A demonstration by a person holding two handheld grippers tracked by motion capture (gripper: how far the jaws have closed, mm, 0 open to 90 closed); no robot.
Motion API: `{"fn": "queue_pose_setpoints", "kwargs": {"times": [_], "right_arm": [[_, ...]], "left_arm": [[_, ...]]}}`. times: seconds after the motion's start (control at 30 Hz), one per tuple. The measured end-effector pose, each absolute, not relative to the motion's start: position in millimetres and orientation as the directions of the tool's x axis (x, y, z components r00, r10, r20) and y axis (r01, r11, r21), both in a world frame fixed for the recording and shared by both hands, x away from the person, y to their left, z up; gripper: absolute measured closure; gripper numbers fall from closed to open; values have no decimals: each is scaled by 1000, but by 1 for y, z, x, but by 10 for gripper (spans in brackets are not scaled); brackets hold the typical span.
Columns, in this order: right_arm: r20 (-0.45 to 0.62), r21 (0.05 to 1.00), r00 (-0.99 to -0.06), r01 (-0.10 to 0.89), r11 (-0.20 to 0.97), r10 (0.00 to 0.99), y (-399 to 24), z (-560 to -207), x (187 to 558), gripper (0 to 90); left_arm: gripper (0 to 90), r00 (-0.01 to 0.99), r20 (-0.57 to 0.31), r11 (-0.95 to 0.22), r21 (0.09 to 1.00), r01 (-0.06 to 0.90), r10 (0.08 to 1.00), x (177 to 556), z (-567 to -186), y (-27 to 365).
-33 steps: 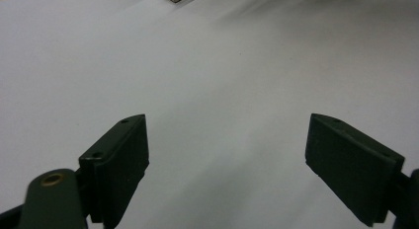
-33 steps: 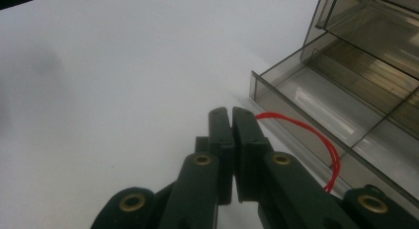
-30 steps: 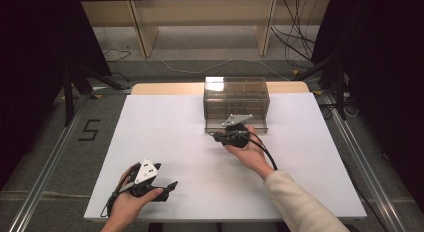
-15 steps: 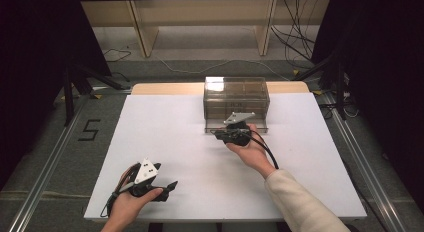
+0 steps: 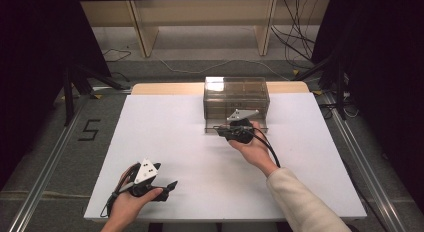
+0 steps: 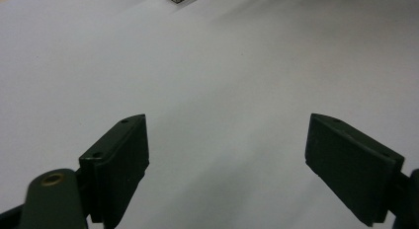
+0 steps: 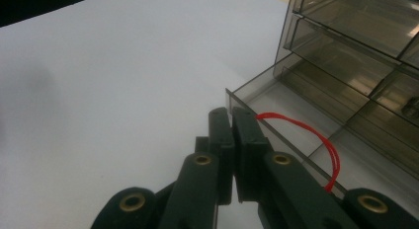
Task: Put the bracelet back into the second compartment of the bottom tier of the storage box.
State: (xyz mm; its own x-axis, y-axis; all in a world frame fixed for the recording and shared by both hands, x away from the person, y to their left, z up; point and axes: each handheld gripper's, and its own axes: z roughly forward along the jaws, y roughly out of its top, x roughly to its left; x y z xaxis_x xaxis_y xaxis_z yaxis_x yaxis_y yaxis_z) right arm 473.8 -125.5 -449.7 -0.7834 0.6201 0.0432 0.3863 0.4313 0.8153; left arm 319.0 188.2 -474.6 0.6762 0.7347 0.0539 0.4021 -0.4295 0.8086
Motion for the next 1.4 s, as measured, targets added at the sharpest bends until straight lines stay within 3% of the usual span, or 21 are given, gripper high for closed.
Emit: {"fn": "queue_pose_setpoints", "kwargs": {"times": [1.4], "right_arm": [[62, 830, -750, 405, 383, 659, -145, -440, 489, 885]], "left_arm": [[168, 675, 51, -426, 811, 402, 736, 319, -475, 188]]}}
